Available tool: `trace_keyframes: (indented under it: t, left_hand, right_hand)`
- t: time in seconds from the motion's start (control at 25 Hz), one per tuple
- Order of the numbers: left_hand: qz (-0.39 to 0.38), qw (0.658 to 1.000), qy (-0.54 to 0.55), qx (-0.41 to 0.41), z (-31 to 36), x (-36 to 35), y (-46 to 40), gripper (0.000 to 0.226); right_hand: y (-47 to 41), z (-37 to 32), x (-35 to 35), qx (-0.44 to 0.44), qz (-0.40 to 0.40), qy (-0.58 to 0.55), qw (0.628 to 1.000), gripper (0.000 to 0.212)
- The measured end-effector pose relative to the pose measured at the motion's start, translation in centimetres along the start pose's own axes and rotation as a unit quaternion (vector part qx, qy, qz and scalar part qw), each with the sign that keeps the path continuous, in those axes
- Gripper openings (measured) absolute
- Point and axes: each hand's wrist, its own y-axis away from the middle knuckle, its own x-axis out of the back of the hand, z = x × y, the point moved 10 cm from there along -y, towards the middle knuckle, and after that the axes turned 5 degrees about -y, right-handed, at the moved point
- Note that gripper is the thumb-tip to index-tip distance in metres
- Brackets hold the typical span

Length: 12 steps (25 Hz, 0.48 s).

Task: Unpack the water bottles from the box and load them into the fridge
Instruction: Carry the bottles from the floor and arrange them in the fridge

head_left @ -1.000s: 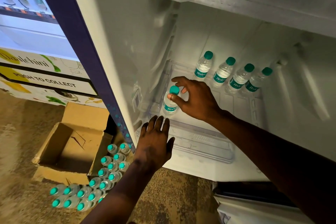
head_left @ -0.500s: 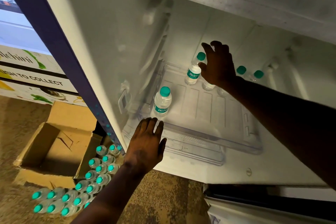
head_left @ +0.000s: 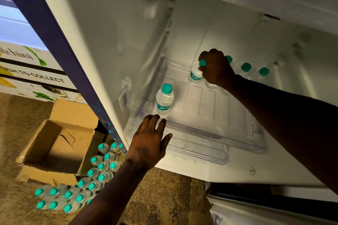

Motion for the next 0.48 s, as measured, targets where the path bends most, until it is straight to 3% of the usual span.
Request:
trace_keyframes:
  t: [0.28, 0.48]
  left_hand:
    - [-0.001, 1.000, 0.006, 0.017, 0.5, -0.3, 0.1, 0.056]
    - [0.007, 1.000, -0.007, 0.008, 0.7, -0.5, 0.0, 0.059]
  right_hand:
    - [6.3, -0.8, 0.4, -0.020, 0.040, -0.138, 0.989, 0.031]
    - [10.8, -3.3, -0.6, -0.028, 0.004, -0.179, 0.983, 0.043]
